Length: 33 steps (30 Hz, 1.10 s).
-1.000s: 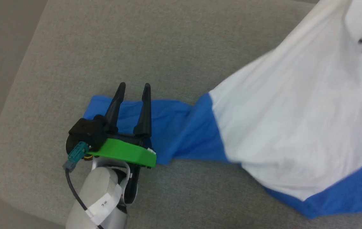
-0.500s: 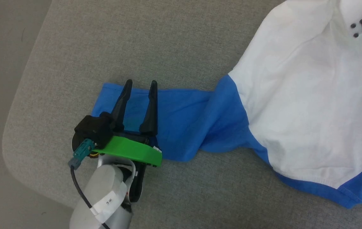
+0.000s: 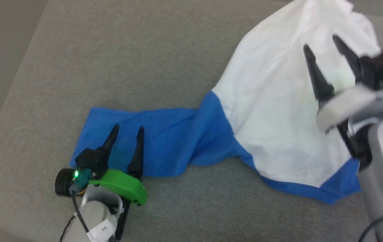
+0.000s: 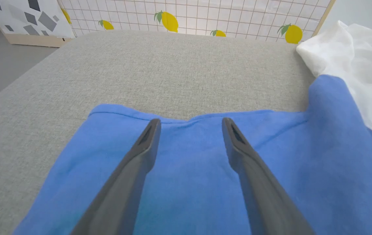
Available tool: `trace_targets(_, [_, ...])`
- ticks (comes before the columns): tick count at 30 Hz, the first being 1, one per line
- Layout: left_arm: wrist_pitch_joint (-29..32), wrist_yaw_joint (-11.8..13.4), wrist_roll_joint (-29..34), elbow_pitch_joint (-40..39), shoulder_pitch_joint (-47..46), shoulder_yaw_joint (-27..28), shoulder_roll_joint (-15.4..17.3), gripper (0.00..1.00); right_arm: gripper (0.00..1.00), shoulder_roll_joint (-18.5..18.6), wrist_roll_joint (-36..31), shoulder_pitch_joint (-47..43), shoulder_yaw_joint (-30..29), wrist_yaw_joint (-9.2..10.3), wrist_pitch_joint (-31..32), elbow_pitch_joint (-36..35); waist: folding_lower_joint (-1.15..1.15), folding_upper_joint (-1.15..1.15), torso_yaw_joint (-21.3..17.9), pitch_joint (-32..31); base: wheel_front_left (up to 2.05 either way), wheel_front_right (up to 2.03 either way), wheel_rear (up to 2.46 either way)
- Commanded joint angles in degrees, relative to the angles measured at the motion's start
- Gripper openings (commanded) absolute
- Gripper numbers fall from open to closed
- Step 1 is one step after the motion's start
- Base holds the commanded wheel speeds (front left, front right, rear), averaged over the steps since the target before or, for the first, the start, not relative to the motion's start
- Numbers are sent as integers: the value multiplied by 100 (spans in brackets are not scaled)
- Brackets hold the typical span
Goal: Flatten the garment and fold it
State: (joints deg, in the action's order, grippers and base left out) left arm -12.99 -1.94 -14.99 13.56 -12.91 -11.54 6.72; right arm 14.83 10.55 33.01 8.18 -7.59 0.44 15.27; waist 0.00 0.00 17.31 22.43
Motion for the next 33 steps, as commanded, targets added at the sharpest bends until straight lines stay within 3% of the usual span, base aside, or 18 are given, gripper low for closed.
trace_targets(1, [147, 3, 87, 41, 71, 17, 122, 100, 100, -116, -40, -413, -164, 10, -112, -337, 0, 0, -843, -803, 0, 0, 0])
trace_targets(6, [927, 14, 144, -25, 202, 54, 556, 100, 100, -678, -480, -1879, -816, 10, -396, -1693, 0, 0, -1209, -901, 0, 0, 0])
trace_targets(10, [1498, -76, 158, -244, 192, 63, 903, 100, 100, -1060, -606, -2638, -1222, 10, -583, -2295, 0, 0, -1480, -849, 0, 0, 0])
trace_targets(16, [2536, -384, -39, -336, -32, 77, 1637, 100, 100, -1188, -437, -3122, -1320, 10, -656, -2487, 0, 0, -1859, -653, 0, 0, 0])
trace_targets(17, [3135, -487, -279, -306, -165, 25, 2035, 100, 100, -1192, -253, -3135, -1245, 10, -713, -2444, 0, 0, -2022, -550, 0, 0, 0])
trace_targets(25, [5014, -552, -1436, -312, -64, -487, 3045, 100, 100, -1194, -47, -2952, -988, 10, -907, -2279, 0, 0, -2461, -308, 0, 0, 0])
trace_targets(27, [5319, -553, -1611, -408, 20, -574, 3287, 27, 100, -1194, -6, -2946, -978, 10, -934, -2226, 0, 0, -2527, -268, 0, 0, 0])
trace_targets(28, [5448, -553, -1708, -453, 60, -585, 3392, 0, 100, -1194, -2, -2942, -968, 10, -950, -2204, 0, 0, -2556, -250, 0, 0, 0])
trace_targets(33, [5515, -554, -1753, -768, -23, -475, 3900, 0, 100, -1194, 23, -2925, -976, 10, -975, -2173, 0, 0, -2632, -177, 0, 0, 0])
